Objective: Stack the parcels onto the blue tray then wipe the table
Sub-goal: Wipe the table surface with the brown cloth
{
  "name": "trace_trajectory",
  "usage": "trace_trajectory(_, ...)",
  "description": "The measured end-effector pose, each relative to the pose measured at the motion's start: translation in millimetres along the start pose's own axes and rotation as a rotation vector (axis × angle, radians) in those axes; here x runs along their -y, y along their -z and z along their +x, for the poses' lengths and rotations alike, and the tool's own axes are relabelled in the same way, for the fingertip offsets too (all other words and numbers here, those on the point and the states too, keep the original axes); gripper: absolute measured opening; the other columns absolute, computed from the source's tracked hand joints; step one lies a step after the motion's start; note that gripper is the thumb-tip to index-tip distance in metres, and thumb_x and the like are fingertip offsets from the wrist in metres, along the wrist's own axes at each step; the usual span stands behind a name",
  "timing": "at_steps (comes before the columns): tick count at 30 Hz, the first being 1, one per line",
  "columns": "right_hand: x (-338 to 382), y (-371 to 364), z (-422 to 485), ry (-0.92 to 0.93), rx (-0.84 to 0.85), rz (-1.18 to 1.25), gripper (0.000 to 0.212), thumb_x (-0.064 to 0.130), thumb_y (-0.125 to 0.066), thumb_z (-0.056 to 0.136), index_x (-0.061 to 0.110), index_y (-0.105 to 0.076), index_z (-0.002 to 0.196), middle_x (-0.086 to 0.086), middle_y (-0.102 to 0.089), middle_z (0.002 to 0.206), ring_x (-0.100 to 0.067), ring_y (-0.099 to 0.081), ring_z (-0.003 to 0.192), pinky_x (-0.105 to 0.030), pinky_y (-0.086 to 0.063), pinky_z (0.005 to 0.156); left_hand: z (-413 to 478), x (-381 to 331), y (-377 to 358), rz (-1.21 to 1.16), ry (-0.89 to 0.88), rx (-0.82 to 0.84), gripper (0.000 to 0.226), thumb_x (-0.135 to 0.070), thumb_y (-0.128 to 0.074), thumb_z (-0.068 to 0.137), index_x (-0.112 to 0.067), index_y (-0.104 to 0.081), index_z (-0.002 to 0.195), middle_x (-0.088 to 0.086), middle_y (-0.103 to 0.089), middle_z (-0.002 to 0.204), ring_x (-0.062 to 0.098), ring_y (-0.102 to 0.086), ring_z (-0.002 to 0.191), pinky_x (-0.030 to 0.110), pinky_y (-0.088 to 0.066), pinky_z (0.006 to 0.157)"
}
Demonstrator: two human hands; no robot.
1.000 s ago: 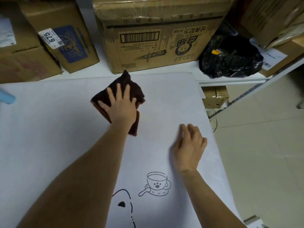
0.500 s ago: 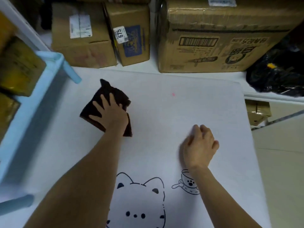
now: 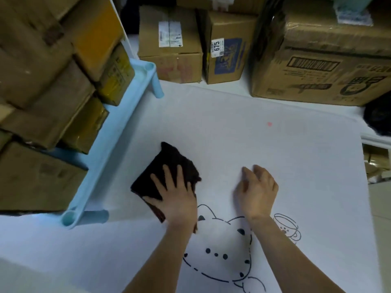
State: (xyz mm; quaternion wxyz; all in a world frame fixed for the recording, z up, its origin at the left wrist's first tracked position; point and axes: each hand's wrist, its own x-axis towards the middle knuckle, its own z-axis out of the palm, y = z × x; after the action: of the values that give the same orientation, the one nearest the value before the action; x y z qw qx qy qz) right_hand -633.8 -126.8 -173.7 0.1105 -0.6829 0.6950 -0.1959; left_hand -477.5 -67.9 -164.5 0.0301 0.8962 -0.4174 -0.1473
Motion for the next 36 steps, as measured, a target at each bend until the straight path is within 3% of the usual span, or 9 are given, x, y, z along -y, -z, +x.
trace_trajectory(4, 9, 9, -11, 0.012, 0.045, 0.033, 0.039, 0.014, -0.041, 0.08, 0.011, -0.074, 0.1, -0.017, -0.064, 0.112, -0.038, -0.059, 0.105, -0.048, -0.042, 0.092, -39, 32, -7, 0.166, -0.398, 0.109, 0.052, -0.044, -0.031, 0.085, -0.037, -0.049, 0.133, 0.003, -0.046, 0.145, 0.036, -0.034, 0.135, 0.074, -0.023, 0.097)
trace_trajectory(12, -15, 45, -29, -0.191, 0.132, 0.133, 0.046, -0.008, -0.046, 0.083, 0.016, -0.069, 0.115, -0.011, -0.053, 0.126, -0.032, -0.051, 0.11, -0.035, -0.044, 0.086, -15, 7, 0, -0.001, 0.073, 0.049, 0.058, -0.044, -0.026, 0.099, -0.039, 0.012, 0.143, 0.005, 0.005, 0.16, 0.034, 0.007, 0.146, 0.074, -0.007, 0.104)
trace_trajectory(17, -53, 74, -42, -0.397, 0.159, 0.164, 0.039, 0.002, -0.042, 0.093, 0.016, -0.062, 0.123, -0.008, -0.05, 0.122, -0.022, -0.056, 0.099, -0.025, -0.039, 0.075, -82, -50, -26, 0.118, -0.334, 0.177, 0.057, -0.045, -0.035, 0.097, -0.044, -0.01, 0.147, 0.006, 0.004, 0.16, 0.042, 0.01, 0.143, 0.079, 0.001, 0.097)
trace_trajectory(20, -71, 79, -50, -0.458, 0.229, 0.217, 0.029, 0.024, -0.045, 0.099, 0.016, -0.062, 0.121, -0.008, -0.056, 0.116, -0.019, -0.056, 0.095, -0.023, -0.036, 0.076, -121, -63, -42, 0.108, -0.55, 0.186, 0.054, -0.049, -0.055, 0.082, -0.041, -0.047, 0.134, 0.009, -0.032, 0.153, 0.045, -0.018, 0.14, 0.08, -0.006, 0.096)
trace_trajectory(24, -74, 86, -58, -0.503, 0.284, 0.361, 0.032, 0.037, -0.052, 0.09, 0.013, -0.068, 0.104, -0.005, -0.067, 0.095, -0.02, -0.063, 0.09, -0.02, -0.04, 0.064, -139, -63, -40, 0.038, -0.717, 0.242, 0.058, -0.057, -0.029, 0.082, -0.04, -0.047, 0.134, 0.003, -0.031, 0.154, 0.039, -0.017, 0.143, 0.068, 0.001, 0.105)
trace_trajectory(26, -69, 91, -58, -0.52, 0.287, 0.424, 0.027, 0.032, -0.06, 0.087, 0.007, -0.066, 0.095, -0.006, -0.066, 0.087, -0.024, -0.063, 0.089, -0.024, -0.039, 0.064, -132, -63, -25, -0.237, -0.612, 0.219, 0.057, -0.046, -0.021, 0.088, -0.031, -0.043, 0.139, 0.001, -0.026, 0.155, 0.03, -0.018, 0.144, 0.052, -0.007, 0.114)
trace_trajectory(30, -59, 87, -55, -0.554, 0.444, 0.363, 0.041, 0.03, -0.071, 0.079, 0.013, -0.06, 0.115, 0.001, -0.065, 0.108, -0.021, -0.063, 0.102, -0.026, -0.046, 0.077, -102, -48, -6, -0.695, 0.247, -0.045, 0.035, -0.013, -0.058, 0.086, 0.004, -0.054, 0.116, 0.021, -0.052, 0.12, 0.035, -0.055, 0.107, 0.04, -0.048, 0.091)
trace_trajectory(33, -56, 87, -56, -0.51, 0.625, 0.157, 0.021, 0.019, -0.062, 0.075, 0.02, -0.061, 0.096, 0.002, -0.065, 0.089, -0.023, -0.064, 0.088, -0.027, -0.046, 0.066, -102, -47, -5, -0.667, 0.323, 0.201, 0.041, -0.022, -0.074, 0.076, 0.006, -0.055, 0.099, 0.021, -0.063, 0.093, 0.033, -0.065, 0.083, 0.039, -0.056, 0.07)
trace_trajectory(36, -61, 99, -62, -0.549, 0.772, 0.049, 0.018, 0.015, -0.058, 0.072, 0.025, -0.059, 0.087, 0.004, -0.062, 0.082, -0.021, -0.062, 0.081, -0.026, -0.047, 0.065, -117, -52, -15, -0.67, 0.321, 0.463, 0.053, -0.024, -0.079, 0.068, -0.002, -0.056, 0.11, 0.012, -0.067, 0.101, 0.029, -0.066, 0.089, 0.039, -0.056, 0.08)
